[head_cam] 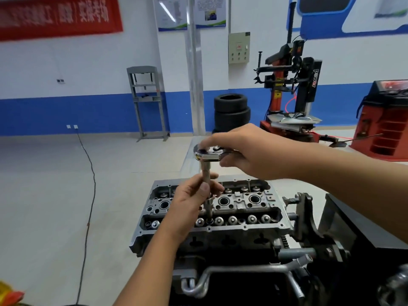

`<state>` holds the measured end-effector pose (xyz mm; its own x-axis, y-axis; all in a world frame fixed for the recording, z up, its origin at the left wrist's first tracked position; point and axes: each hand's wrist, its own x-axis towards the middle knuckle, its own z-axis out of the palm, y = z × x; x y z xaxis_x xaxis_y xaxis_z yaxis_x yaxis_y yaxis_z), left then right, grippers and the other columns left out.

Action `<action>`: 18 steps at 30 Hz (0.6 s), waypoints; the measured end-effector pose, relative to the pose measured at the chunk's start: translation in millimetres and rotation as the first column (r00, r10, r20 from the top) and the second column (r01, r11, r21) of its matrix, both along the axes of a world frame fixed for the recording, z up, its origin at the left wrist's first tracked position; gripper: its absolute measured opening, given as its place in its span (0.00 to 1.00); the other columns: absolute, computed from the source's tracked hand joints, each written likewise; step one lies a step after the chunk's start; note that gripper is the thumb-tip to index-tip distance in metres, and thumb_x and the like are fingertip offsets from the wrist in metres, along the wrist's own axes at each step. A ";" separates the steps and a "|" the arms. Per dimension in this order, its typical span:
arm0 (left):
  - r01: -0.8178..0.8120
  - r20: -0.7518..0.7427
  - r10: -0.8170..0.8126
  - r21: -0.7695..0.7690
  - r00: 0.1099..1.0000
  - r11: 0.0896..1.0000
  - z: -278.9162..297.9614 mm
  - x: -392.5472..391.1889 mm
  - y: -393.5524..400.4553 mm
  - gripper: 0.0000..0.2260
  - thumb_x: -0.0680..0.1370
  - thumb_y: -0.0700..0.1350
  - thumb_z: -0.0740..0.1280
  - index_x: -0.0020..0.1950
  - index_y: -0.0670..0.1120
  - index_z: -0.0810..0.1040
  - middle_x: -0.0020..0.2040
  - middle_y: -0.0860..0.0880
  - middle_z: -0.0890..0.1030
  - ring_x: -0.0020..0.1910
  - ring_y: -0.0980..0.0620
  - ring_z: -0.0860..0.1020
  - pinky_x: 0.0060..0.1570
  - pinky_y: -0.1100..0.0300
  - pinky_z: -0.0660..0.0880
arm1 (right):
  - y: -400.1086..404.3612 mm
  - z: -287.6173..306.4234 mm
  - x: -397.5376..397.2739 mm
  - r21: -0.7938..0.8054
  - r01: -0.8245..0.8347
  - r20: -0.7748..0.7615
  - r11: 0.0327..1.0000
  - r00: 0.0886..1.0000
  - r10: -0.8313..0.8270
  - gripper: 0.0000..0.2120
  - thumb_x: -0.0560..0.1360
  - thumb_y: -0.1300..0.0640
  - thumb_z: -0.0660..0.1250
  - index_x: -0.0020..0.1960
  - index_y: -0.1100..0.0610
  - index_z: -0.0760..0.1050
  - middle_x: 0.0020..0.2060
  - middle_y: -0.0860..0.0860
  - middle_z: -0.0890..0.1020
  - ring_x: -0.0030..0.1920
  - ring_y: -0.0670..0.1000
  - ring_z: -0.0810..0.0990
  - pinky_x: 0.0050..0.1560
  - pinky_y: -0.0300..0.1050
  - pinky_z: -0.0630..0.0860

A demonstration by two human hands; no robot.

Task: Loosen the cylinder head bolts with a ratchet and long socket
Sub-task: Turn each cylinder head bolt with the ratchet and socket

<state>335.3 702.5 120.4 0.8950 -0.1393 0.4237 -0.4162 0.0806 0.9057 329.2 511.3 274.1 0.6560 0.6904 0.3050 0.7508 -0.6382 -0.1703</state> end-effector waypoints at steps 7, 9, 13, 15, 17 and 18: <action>-0.153 0.078 0.138 0.233 0.987 0.960 2.4 0.8 10.6 0.13 0.86 0.33 0.60 0.53 0.47 0.80 0.47 0.49 0.86 0.51 0.50 0.84 0.55 0.58 0.81 | 11.5 3.1 -1.1 -0.108 -0.010 0.144 0.994 0.989 0.026 0.26 0.82 0.61 0.68 0.75 0.39 0.71 0.42 0.39 0.77 0.43 0.40 0.77 0.46 0.45 0.76; -0.160 0.085 0.144 0.232 0.986 0.960 2.2 0.5 14.1 0.14 0.85 0.32 0.60 0.53 0.49 0.81 0.47 0.48 0.86 0.52 0.48 0.84 0.57 0.56 0.81 | 17.2 5.5 0.5 -0.123 -0.017 0.158 0.992 0.987 0.036 0.26 0.82 0.60 0.68 0.74 0.37 0.72 0.40 0.37 0.77 0.42 0.37 0.77 0.43 0.44 0.76; -0.193 0.082 0.179 0.216 0.980 0.957 1.3 4.9 13.6 0.15 0.85 0.34 0.61 0.53 0.52 0.80 0.46 0.50 0.85 0.52 0.50 0.84 0.52 0.59 0.80 | 18.2 1.5 5.4 -0.041 -0.006 0.178 0.999 0.984 0.013 0.24 0.82 0.58 0.68 0.72 0.36 0.74 0.46 0.42 0.84 0.46 0.46 0.82 0.45 0.50 0.79; -0.193 0.065 0.183 0.206 0.981 0.959 1.2 10.1 9.3 0.15 0.86 0.34 0.61 0.52 0.53 0.80 0.44 0.52 0.85 0.52 0.46 0.83 0.52 0.51 0.81 | 14.8 -3.6 8.4 0.012 0.023 0.192 1.000 0.981 -0.025 0.23 0.81 0.57 0.69 0.72 0.37 0.75 0.48 0.44 0.85 0.47 0.50 0.83 0.47 0.53 0.80; -0.184 0.063 0.175 0.200 0.983 0.962 -0.5 14.9 7.6 0.16 0.85 0.33 0.61 0.51 0.52 0.80 0.43 0.53 0.85 0.51 0.46 0.83 0.52 0.50 0.81 | 6.5 -2.8 15.1 0.188 0.004 0.195 0.982 0.980 -0.042 0.22 0.81 0.59 0.70 0.71 0.41 0.77 0.47 0.45 0.86 0.41 0.48 0.83 0.43 0.50 0.81; -0.180 0.066 0.170 0.192 0.983 0.965 -1.2 16.7 8.5 0.15 0.85 0.32 0.61 0.51 0.52 0.80 0.43 0.53 0.85 0.50 0.48 0.84 0.51 0.55 0.80 | -0.1 0.3 20.6 0.333 -0.013 0.183 0.943 0.982 -0.051 0.22 0.80 0.60 0.70 0.71 0.44 0.77 0.48 0.47 0.86 0.37 0.44 0.82 0.40 0.43 0.81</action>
<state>352.0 711.0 119.2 0.8918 -0.0675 0.4473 -0.4520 -0.1750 0.8747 349.7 511.2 274.4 0.5771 0.5165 0.6326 0.7777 -0.5841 -0.2326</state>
